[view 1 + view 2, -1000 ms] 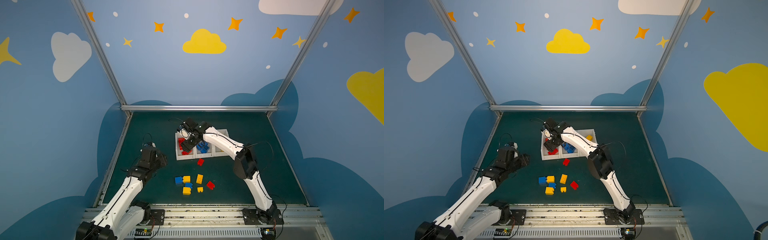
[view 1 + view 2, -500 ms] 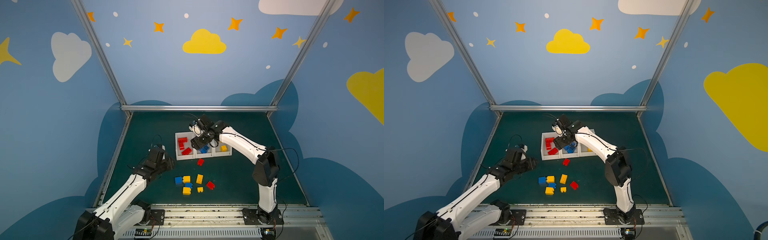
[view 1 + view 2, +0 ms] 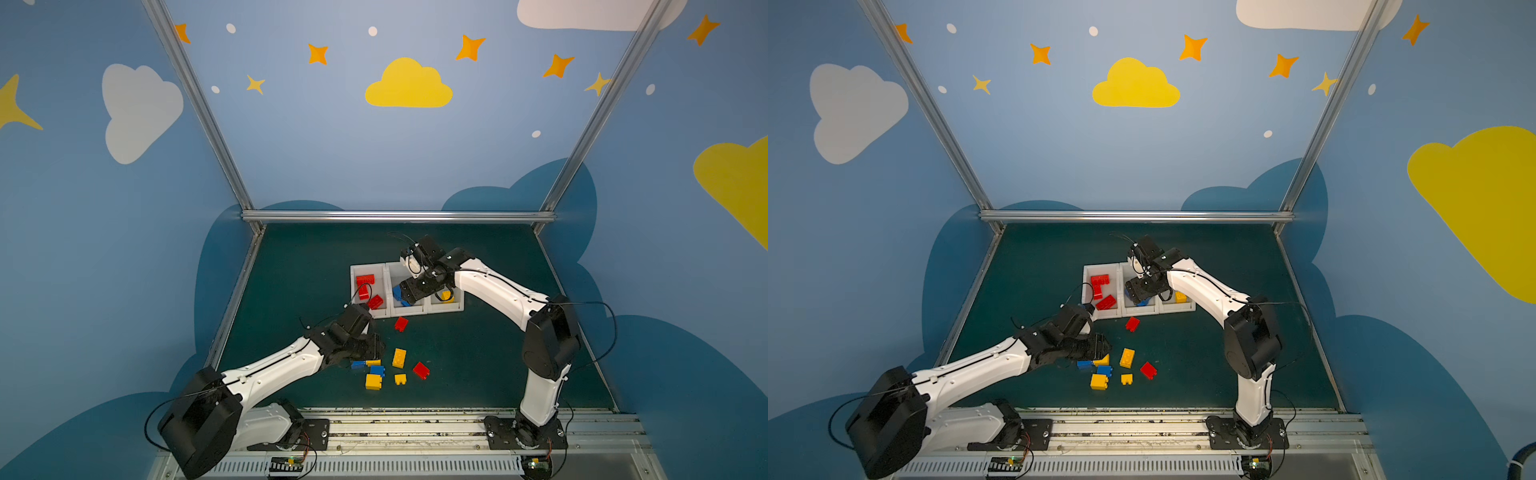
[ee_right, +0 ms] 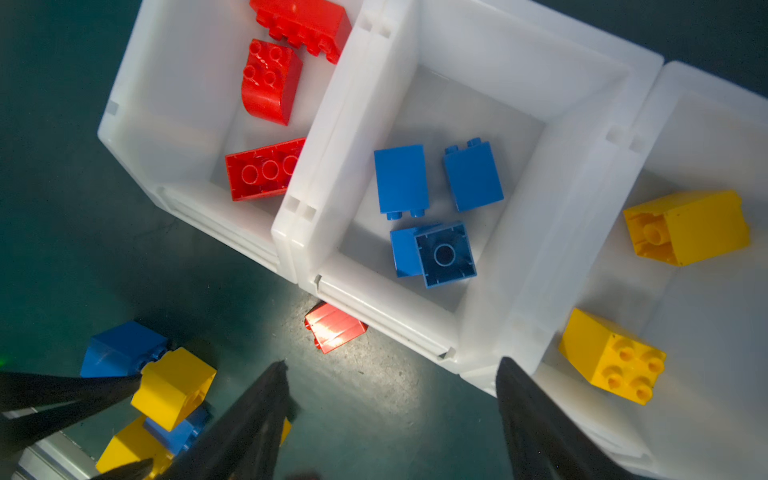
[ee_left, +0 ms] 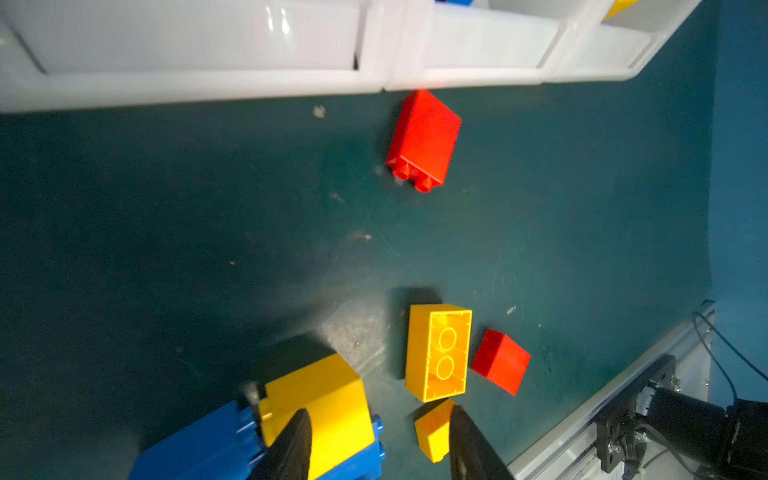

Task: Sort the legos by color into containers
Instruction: 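Withdraw the right gripper over the bin while the left gripper moves to the pile, then lower the left gripper and close it on a yellow brick in the pile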

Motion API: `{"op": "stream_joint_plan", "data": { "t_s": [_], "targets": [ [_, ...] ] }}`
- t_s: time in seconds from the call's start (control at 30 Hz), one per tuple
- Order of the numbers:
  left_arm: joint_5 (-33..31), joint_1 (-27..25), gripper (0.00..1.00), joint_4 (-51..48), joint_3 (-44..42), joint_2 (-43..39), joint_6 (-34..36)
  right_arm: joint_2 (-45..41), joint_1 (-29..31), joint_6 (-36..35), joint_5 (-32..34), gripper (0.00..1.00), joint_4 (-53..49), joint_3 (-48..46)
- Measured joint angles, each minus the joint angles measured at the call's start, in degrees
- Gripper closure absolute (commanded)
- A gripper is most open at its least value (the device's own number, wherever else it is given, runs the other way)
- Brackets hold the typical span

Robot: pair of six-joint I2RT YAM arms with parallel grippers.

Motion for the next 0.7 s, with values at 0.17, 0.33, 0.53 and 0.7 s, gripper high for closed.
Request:
{"op": "stream_joint_plan", "data": {
  "t_s": [0.17, 0.33, 0.53, 0.7],
  "targets": [
    [-0.17, -0.79, 0.46, -1.11, 0.44, 0.46, -1.14, -1.03, -0.22, 0.52, -0.04, 0.21, 1.09, -1.16],
    [-0.79, -1.07, 0.46, -3.58, 0.44, 0.42, -1.77, -1.16, -0.26, 0.87, -0.11, 0.21, 1.64, -1.73],
    [-1.36, -1.18, 0.46, -6.10, 0.31, -0.96, -2.60, -1.16, -0.37, 1.14, -0.33, 0.21, 2.08, -2.08],
    [-1.84, -1.20, 0.46, -8.02, -0.28, -1.81, -2.84, -1.16, -0.55, 1.40, -0.68, 0.22, 2.19, -2.08]
  ]
}}
